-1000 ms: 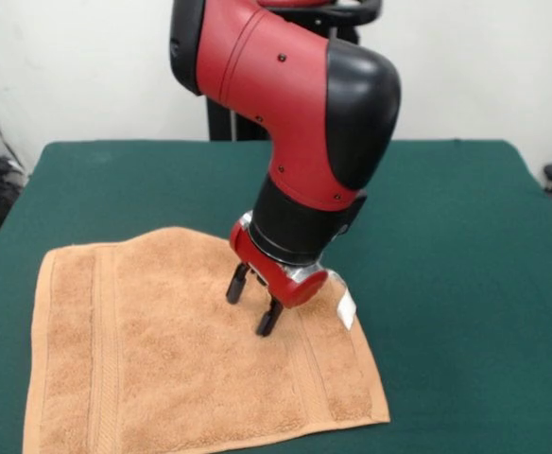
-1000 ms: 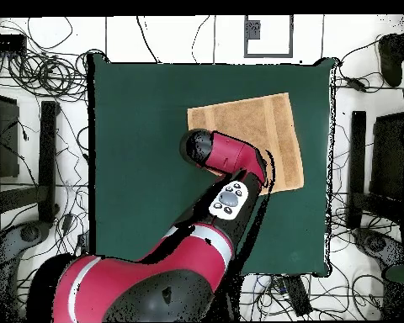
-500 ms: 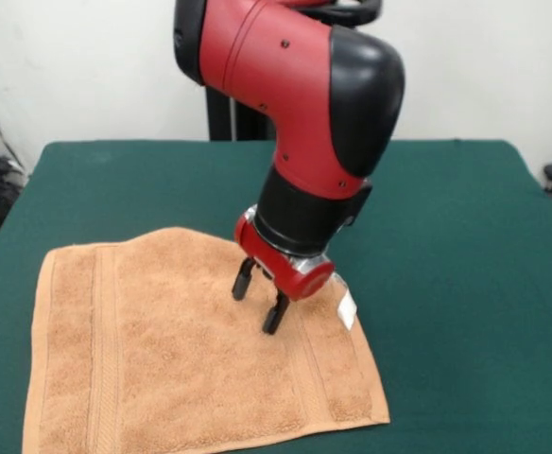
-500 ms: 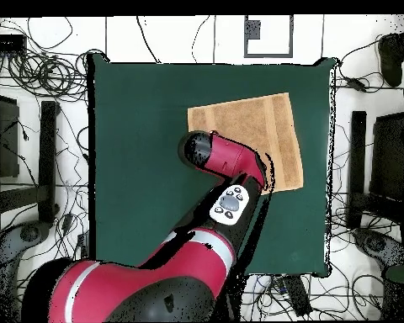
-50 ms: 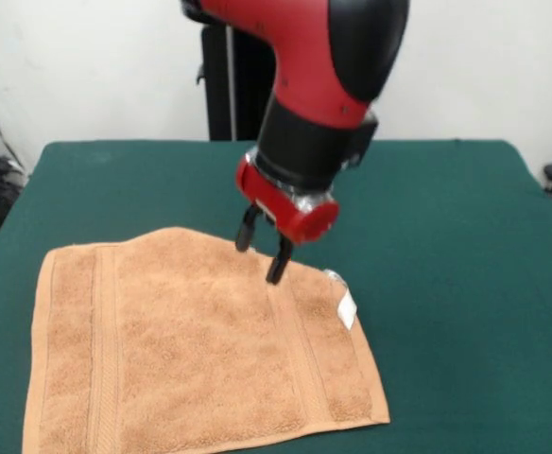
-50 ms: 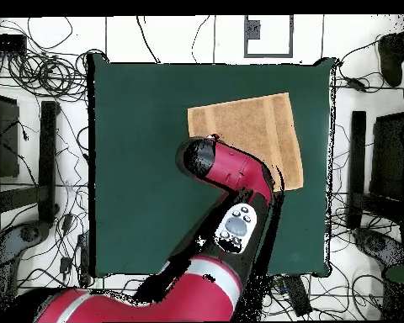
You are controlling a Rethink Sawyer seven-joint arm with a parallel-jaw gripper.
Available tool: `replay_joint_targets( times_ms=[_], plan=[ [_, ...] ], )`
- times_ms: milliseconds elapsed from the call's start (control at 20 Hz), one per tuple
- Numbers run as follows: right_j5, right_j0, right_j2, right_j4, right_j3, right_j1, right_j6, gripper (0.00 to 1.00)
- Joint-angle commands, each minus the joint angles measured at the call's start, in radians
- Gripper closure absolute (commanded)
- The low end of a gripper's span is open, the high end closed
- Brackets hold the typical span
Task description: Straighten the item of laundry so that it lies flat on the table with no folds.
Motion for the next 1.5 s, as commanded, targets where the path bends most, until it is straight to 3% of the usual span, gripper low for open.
replay_joint_targets(
  times_ms=[50, 150, 250, 350, 400, 450, 650, 750, 950, 1200, 1350, 1500],
  plan=[
    [-0.029, -0.017, 0.157, -0.058, 0.195, -0.105, 0.026, 0.00],
    [-0.034, -0.040, 0.174, -0.077, 0.204, -0.110, 0.006, 0.00],
    [-0.038, -0.091, 0.227, -0.136, 0.202, -0.114, -0.100, 0.00],
    [-0.121, -0.120, 0.260, -0.245, 0.175, -0.096, -0.195, 0.00],
    [-0.167, -0.104, 0.245, -0.239, 0.183, -0.081, -0.112, 0.00],
    [-0.191, -0.099, 0.248, -0.192, 0.209, -0.071, -0.003, 0.00],
    [-0.350, 0.035, 0.101, -0.001, 0.223, 0.027, 0.418, 0.00],
    [-0.365, 0.035, 0.110, 0.094, 0.252, 0.034, 0.496, 0.00],
    [-0.484, 0.015, 0.147, 0.132, 0.312, 0.030, 0.470, 0.00],
    [-0.615, 0.049, 0.150, 0.202, 0.365, 0.057, 0.534, 0.00],
    [-0.577, 0.025, 0.169, 0.181, 0.378, 0.031, 0.496, 0.00],
    [-0.569, 0.041, 0.143, 0.219, 0.391, 0.023, 0.517, 0.00]
  ],
)
